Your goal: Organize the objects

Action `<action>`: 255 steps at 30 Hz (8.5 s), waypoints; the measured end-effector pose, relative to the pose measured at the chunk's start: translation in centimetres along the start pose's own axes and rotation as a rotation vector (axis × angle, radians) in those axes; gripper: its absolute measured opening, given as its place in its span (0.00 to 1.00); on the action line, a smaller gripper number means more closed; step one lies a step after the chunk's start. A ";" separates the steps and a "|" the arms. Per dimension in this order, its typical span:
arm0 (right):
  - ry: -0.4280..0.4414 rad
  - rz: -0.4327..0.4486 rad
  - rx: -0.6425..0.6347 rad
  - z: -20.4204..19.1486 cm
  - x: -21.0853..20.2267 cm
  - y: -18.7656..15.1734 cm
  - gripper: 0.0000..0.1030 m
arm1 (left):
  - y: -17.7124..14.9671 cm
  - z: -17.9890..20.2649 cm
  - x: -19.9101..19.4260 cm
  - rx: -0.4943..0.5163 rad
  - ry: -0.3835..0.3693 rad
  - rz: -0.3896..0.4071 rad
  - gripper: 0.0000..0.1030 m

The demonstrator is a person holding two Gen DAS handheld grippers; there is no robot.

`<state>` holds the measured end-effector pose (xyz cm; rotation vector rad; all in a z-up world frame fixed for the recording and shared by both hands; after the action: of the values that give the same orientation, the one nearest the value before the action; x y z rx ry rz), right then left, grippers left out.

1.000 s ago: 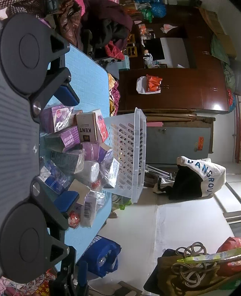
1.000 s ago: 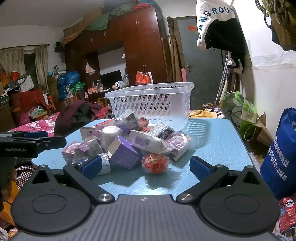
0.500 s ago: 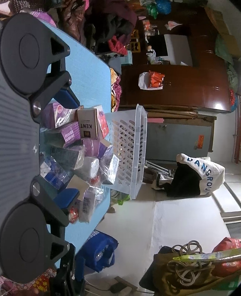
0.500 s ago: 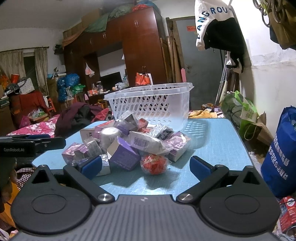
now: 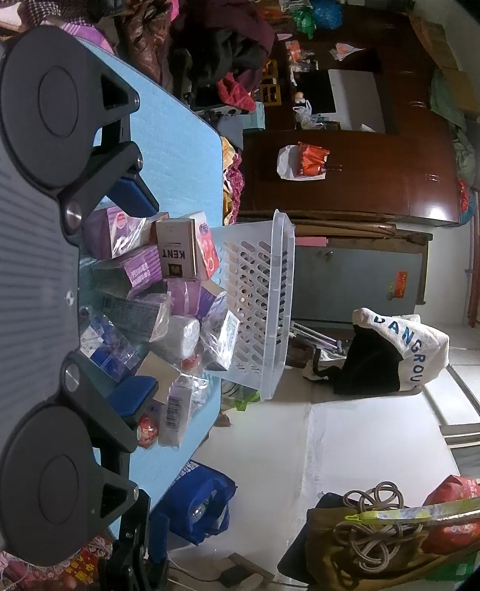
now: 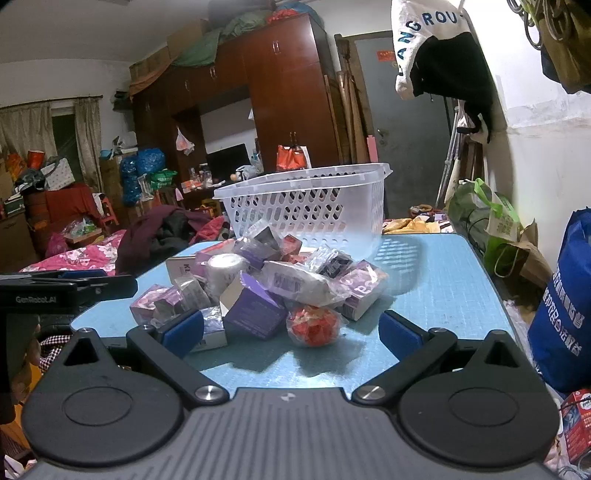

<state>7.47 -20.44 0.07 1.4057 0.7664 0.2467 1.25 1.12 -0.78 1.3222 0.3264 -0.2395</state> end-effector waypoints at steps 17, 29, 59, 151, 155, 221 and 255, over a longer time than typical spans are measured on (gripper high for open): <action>0.011 0.009 0.003 0.1 0.2 -0.3 1.00 | 0.1 -0.7 0.0 -0.005 0.012 0.008 0.93; -0.021 -0.018 0.006 1.2 2.7 -2.1 0.88 | -1.3 -5.7 1.4 -0.010 0.058 0.004 0.92; 0.015 -0.072 -0.036 1.3 4.9 -2.7 0.46 | -3.8 -7.5 2.6 0.077 -0.107 0.022 0.60; -0.067 0.031 -0.060 2.6 5.9 -3.0 0.81 | -7.5 0.4 3.2 0.191 -0.266 0.095 0.45; -0.069 0.034 -0.056 2.7 5.7 -3.1 0.81 | -7.6 0.5 4.1 0.186 -0.256 0.091 0.58; -0.061 0.115 -0.069 -0.9 8.1 0.1 1.00 | -1.3 -2.0 5.0 0.052 -0.052 0.184 0.75; -0.046 0.057 -0.122 -2.5 8.4 -0.6 0.46 | -4.3 -3.4 6.3 0.015 0.018 0.112 0.34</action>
<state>12.03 -13.70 -3.26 1.3146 0.6631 0.2996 5.32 3.47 -7.70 1.3540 0.2653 -0.1359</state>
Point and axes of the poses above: each gripper's, at about its wrist camera, not at the fingertips, and x roughly the way its jaws point, z to its right, y to its top, the point moved 2 cm from there along x, roughly the way its jaws point, and after that the axes turned 9 degrees about -x, right-handed, at the moved point
